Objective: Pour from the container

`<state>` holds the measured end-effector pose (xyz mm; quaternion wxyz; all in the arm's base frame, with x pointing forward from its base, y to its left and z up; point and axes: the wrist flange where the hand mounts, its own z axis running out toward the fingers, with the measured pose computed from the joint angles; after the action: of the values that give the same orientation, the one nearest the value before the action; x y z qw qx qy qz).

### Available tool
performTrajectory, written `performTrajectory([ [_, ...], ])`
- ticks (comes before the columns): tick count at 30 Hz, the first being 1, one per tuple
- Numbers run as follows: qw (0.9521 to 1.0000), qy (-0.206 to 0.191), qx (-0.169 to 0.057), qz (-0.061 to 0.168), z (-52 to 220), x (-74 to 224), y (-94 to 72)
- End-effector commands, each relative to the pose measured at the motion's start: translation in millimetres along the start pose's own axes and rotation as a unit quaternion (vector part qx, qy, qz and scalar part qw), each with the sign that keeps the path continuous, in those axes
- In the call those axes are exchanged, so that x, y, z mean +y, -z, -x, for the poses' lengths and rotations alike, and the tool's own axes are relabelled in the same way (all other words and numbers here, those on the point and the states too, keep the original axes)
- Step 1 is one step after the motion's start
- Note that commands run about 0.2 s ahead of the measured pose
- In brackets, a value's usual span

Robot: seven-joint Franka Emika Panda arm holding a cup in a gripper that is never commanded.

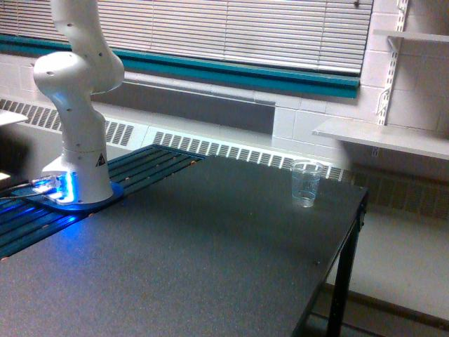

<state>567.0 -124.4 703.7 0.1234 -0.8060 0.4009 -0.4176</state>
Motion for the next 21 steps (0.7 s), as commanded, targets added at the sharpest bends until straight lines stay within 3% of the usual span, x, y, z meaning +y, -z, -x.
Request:
performTrajectory([
  [1,1.0,0.005,0.005,0.006,-5.2,-2.8,-0.7],
  [13,0.9998,0.015,0.008,0.011,3.5,-8.0,1.1],
  [21,0.9991,0.041,-0.004,0.006,23.3,-21.1,-9.9],
])
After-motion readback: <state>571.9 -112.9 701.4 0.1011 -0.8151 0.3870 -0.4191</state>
